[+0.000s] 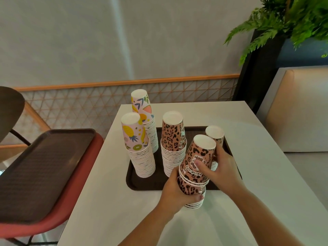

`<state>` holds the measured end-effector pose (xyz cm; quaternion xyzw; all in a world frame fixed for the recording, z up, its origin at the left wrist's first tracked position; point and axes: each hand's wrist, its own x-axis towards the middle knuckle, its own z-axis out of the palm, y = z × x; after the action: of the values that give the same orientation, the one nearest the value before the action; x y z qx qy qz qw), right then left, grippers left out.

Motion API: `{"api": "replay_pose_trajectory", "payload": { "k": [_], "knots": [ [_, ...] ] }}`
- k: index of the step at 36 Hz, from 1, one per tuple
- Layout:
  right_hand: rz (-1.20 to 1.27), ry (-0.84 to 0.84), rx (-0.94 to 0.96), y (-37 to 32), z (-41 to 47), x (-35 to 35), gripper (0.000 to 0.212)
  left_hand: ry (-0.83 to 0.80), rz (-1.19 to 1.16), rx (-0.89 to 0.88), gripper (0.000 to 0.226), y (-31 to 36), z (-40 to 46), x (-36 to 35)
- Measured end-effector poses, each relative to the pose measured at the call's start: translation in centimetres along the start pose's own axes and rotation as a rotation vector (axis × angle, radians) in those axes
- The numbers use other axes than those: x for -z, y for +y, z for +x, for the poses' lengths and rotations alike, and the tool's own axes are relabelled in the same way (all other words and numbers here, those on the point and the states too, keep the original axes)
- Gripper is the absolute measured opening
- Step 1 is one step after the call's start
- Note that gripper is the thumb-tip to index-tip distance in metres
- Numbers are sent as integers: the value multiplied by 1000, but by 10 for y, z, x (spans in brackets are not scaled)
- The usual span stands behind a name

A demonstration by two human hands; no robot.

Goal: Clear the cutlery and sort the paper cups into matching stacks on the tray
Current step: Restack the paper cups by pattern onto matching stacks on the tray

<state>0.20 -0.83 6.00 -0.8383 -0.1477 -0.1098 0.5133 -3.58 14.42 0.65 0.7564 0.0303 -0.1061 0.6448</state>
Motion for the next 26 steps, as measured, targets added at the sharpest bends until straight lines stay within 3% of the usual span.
{"api": "replay_pose_trajectory", "payload": {
  "k": [4,8,12,26],
  "knots": [
    [74,104,20,-12,13,12,66,-4,88,29,89,-2,-1,-1],
    [161,313,66,-29,31,30,60,-5,105,54,89,-4,0,-1],
    [81,448,114,-32,47,43,66,-7,122,68,86,-2,0,-1],
    [-133,297,-58,15,41,24,70,14,112,67,84,3,-1,1]
  ]
}}
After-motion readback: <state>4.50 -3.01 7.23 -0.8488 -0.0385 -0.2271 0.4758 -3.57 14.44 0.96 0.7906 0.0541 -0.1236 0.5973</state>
